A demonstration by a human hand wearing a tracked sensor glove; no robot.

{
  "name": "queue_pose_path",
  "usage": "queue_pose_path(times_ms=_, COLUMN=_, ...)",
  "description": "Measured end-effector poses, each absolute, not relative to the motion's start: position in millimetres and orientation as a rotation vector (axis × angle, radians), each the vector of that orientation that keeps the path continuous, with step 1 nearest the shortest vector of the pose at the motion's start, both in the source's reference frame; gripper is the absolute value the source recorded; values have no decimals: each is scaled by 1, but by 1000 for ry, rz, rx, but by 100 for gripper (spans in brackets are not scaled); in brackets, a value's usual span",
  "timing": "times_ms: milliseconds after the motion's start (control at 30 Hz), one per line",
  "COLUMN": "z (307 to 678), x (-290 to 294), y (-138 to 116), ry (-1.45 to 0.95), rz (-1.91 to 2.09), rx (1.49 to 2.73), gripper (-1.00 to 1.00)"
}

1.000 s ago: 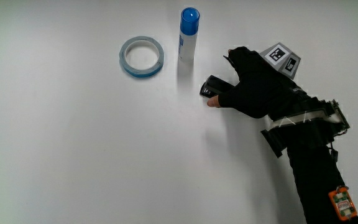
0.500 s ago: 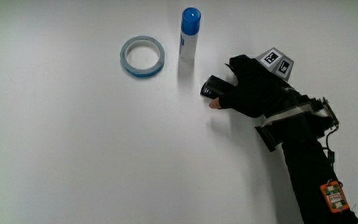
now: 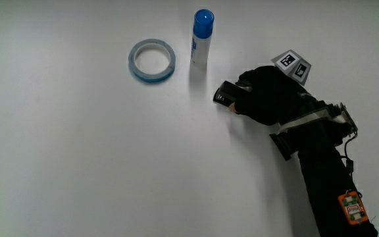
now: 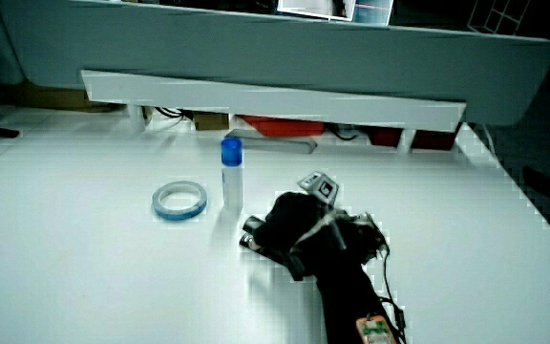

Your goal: Pick stapper

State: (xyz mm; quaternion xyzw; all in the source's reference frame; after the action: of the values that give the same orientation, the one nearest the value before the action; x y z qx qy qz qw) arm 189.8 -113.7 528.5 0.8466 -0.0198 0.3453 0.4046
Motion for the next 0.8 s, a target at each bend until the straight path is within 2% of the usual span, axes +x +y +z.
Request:
queue_pose_path(times_ms=200, z=528, x=190, y=-114, ry=-52, rz=887, rx=2164, gripper=100)
queue_pose_path(times_ms=567, z=518, x=188, y=-115, ry=-83, rz=880, rx=2192, gripper=100)
queue_pose_path(times_ms=733, z=485, x=183, y=-118, ry=-158, rz=891, rx=2249, gripper=100)
queue_pose_path(times_ms=767, z=480, x=181, y=-117, ry=-170, rz=922, rx=2166, gripper=100)
queue_pose_path(times_ms=800, z=471, x=179, y=-117, ry=-180, rz=911, rx=2177, gripper=100)
